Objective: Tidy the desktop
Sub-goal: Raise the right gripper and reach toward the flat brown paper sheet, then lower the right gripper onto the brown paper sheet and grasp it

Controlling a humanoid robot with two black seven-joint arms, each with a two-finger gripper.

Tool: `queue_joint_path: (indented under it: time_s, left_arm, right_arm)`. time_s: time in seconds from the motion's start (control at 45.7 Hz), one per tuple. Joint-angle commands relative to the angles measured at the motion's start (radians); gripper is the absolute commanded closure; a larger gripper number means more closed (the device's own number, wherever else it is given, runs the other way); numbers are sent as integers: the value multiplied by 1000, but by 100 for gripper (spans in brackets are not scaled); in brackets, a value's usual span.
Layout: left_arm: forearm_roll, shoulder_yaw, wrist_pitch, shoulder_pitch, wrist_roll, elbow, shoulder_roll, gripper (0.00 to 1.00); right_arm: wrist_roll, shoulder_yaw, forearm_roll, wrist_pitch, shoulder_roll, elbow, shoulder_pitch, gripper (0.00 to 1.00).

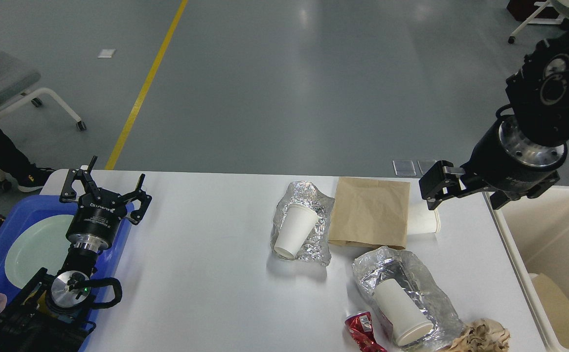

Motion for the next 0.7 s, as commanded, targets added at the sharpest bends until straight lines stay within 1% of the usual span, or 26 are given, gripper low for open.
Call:
queue_joint_path:
  time_s: [0.0,0.066,0.175,0.372,0.481,0.547,0.678]
  left_arm:
    - [1,0,-2,0,-1,0,0,1]
    - [1,2,-2,0,1,0,0,1]
    - [1,2,-1,0,1,0,0,1]
    - [1,2,-2,0,1,0,-2,1]
    - [1,0,-2,0,1,0,-2,1]
    - [1,2,-2,0,1,0,-2,1]
    - [1,0,-2,0,1,0,0,1]
  right_arm:
    - [-2,50,3,-190,41,-142,-247,0]
    - [-2,95,8,-252,91,-257,-398,0]
    - [-2,128,17,-261,164,-429,-568,0]
    - [-2,170,22,-274,171,-656,-781,0]
    - [-2,197,22,-274,205,-785,-896,0]
    - [-2,201,22,-274,230,-845,-945,0]
    - [1,211,22,-297,239,-897,-993,0]
